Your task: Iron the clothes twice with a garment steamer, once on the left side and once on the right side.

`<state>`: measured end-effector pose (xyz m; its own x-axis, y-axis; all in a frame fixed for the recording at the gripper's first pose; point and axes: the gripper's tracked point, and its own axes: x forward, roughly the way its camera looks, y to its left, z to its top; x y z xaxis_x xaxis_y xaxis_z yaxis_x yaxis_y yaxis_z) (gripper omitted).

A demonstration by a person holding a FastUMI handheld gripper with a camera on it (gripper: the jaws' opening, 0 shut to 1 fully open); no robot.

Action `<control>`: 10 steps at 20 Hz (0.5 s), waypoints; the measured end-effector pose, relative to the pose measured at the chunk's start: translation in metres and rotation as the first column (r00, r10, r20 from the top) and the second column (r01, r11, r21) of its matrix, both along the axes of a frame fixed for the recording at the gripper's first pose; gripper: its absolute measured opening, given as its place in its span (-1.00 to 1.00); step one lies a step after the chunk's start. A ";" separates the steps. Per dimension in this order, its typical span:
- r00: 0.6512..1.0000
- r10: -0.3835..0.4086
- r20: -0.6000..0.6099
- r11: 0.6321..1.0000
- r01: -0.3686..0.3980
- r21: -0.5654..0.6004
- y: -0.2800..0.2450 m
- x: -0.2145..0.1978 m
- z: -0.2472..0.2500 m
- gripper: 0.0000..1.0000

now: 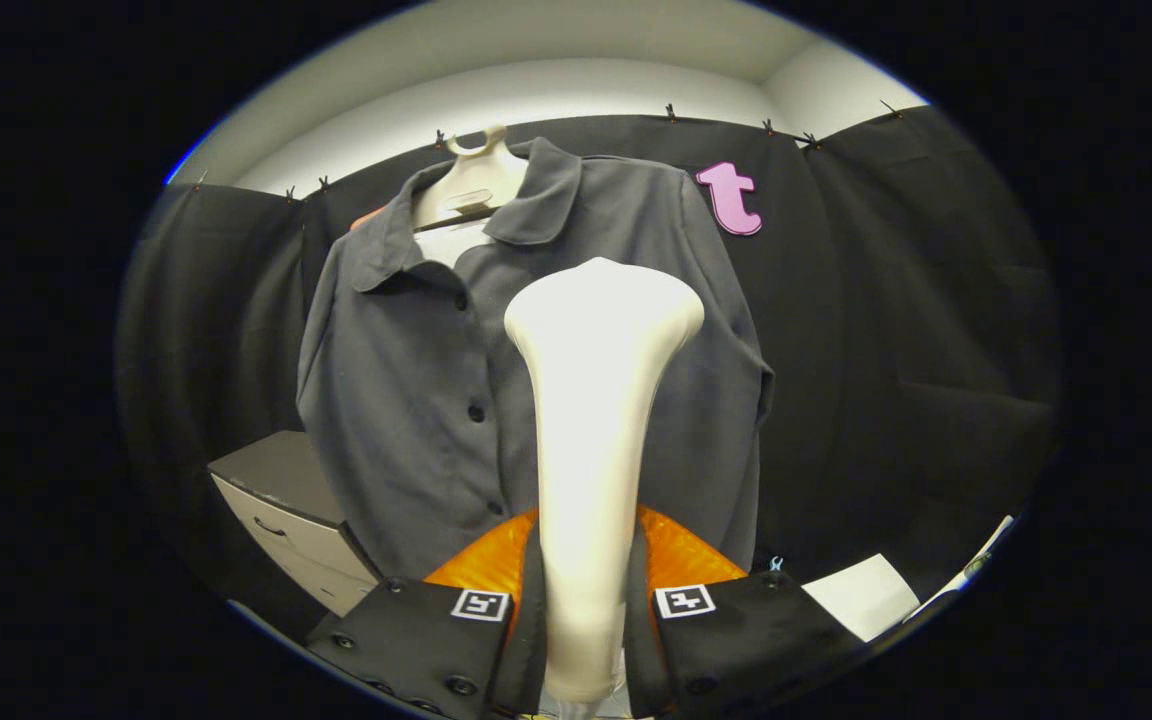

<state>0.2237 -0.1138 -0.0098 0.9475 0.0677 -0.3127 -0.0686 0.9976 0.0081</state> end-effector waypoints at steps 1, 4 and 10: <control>1.000 -0.010 -0.001 1.000 0.010 -0.001 -0.006 0.008 -0.001 -0.21; 1.000 -0.014 0.006 1.000 0.014 -0.003 -0.010 0.022 0.002 -0.21; 1.000 0.003 0.009 1.000 -0.003 -0.003 -0.004 0.043 0.007 -0.22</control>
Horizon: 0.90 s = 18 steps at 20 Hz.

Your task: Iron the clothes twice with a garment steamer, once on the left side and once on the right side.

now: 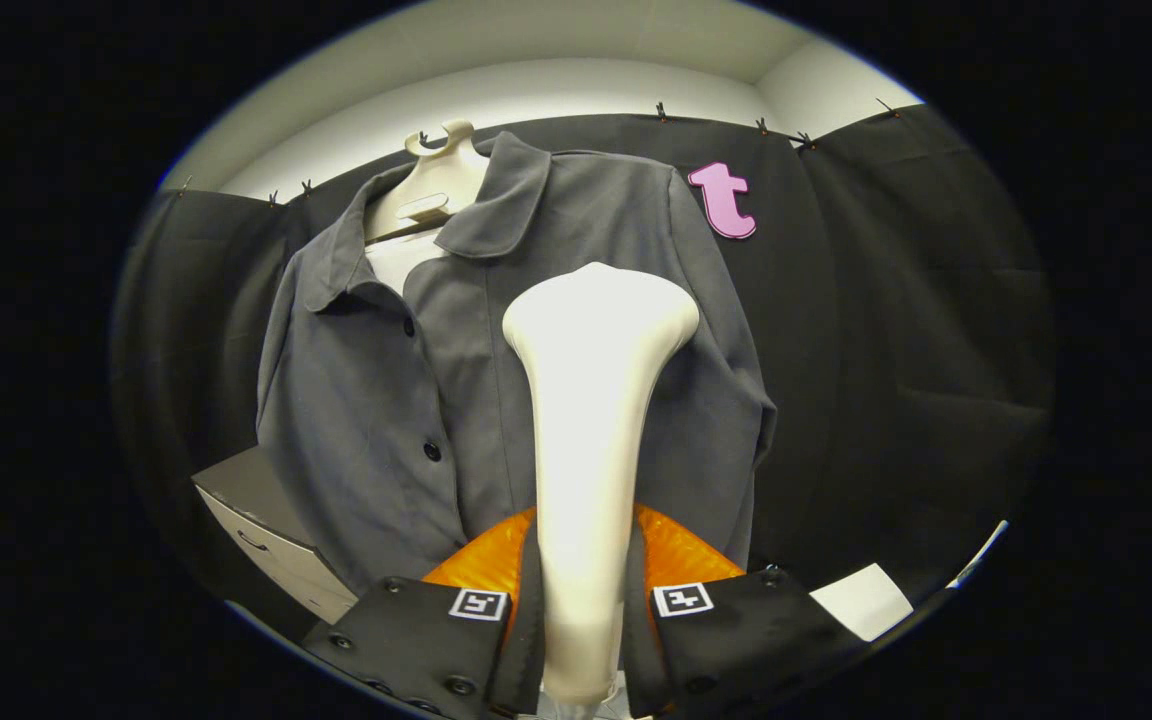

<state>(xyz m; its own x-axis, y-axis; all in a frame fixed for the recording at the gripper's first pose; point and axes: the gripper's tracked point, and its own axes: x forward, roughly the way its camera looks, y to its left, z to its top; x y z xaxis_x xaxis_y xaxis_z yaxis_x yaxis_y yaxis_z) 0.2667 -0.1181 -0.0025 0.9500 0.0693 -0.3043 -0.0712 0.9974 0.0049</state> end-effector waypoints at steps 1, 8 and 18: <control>1.000 0.000 0.000 1.000 0.000 0.002 0.001 -0.001 -0.002 -0.21; 0.999 0.010 -0.044 1.000 -0.011 -0.011 0.002 -0.010 -0.034 -0.21; 0.997 0.013 -0.082 1.000 -0.015 -0.021 0.000 -0.023 -0.077 -0.21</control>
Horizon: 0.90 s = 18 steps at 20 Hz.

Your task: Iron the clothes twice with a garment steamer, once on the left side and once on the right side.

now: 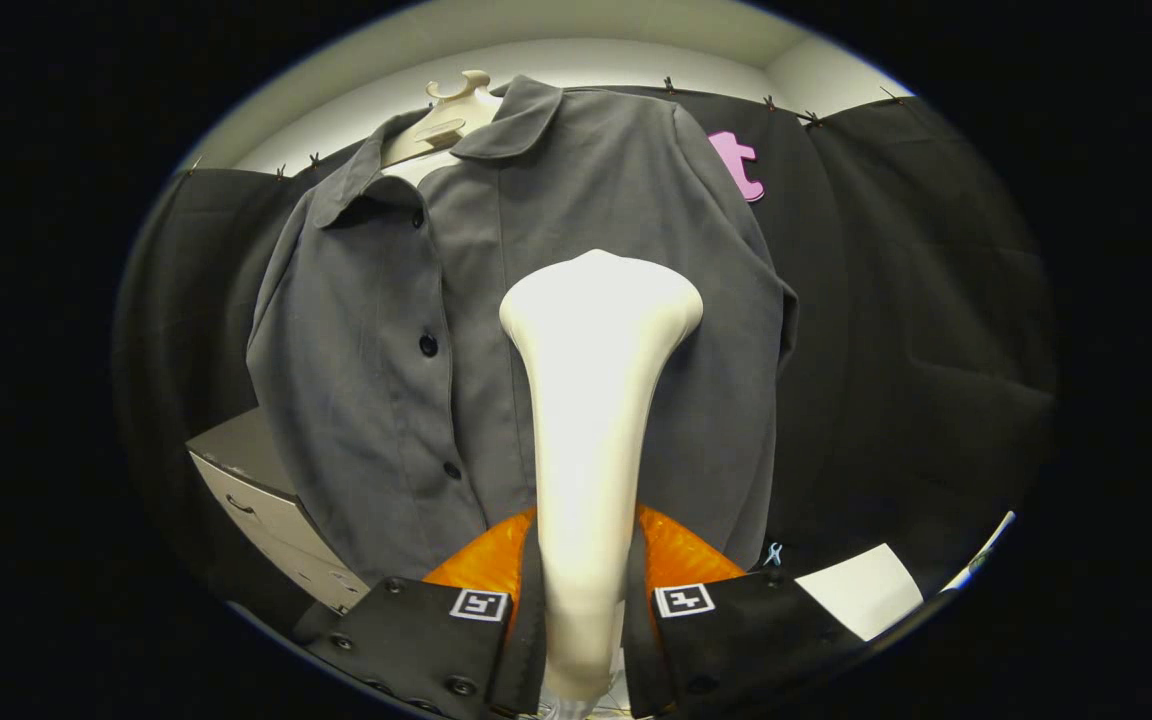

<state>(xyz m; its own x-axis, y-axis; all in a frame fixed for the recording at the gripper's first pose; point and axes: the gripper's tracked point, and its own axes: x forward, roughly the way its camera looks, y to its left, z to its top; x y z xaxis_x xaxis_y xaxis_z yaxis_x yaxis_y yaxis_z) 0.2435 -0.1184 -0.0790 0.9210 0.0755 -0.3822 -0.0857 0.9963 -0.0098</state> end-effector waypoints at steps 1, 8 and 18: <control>1.000 -0.002 -0.006 1.000 0.002 0.001 0.000 -0.002 -0.006 -0.21; 0.998 -0.001 -0.071 1.000 0.001 -0.009 -0.004 -0.017 -0.052 -0.21; 0.987 -0.005 -0.159 1.000 0.006 0.002 -0.008 -0.037 -0.106 -0.21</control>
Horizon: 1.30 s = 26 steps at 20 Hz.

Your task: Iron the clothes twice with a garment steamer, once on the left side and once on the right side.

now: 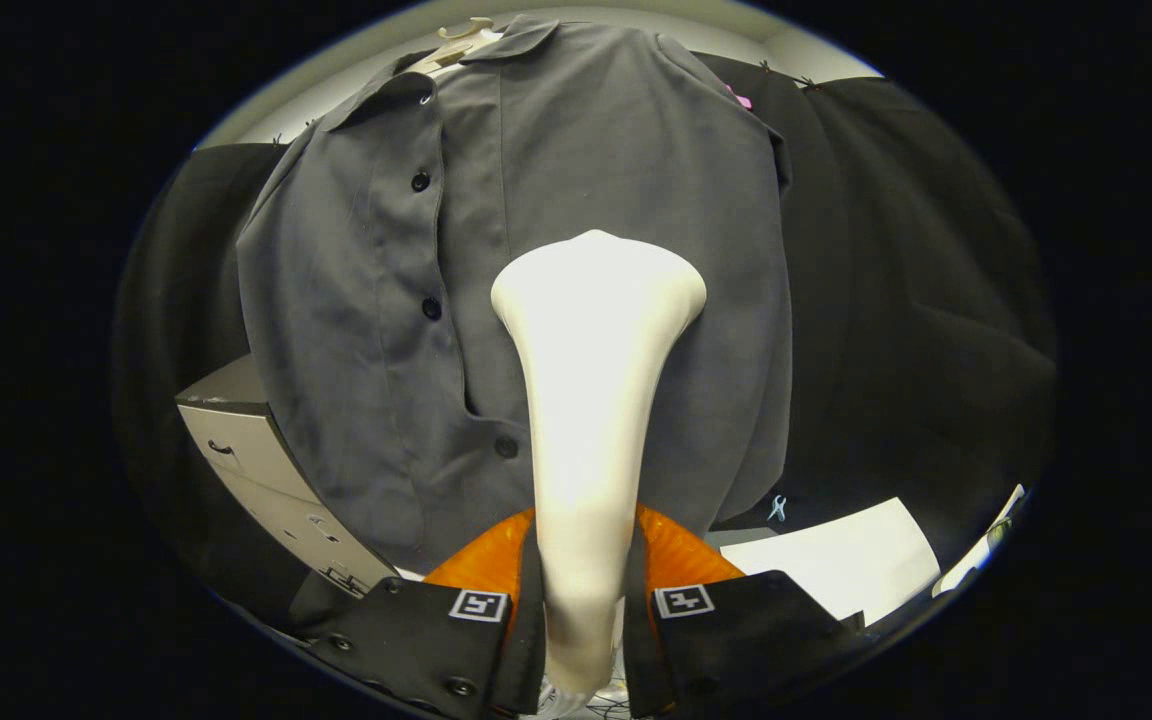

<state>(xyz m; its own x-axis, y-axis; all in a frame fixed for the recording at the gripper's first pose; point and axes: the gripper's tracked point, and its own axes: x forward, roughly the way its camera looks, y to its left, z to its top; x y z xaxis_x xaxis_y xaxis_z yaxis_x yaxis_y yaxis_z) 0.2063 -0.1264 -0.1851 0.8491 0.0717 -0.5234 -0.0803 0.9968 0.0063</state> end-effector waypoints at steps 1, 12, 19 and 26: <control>1.000 -0.002 -0.008 1.000 0.002 0.001 -0.001 -0.002 -0.006 -0.21; 0.996 -0.028 -0.085 1.000 0.028 -0.003 -0.014 -0.023 -0.061 -0.21; 0.987 -0.054 -0.152 0.999 0.053 -0.007 -0.023 -0.036 -0.096 -0.21; 0.976 -0.070 -0.207 0.998 0.070 -0.008 -0.031 -0.053 -0.124 -0.21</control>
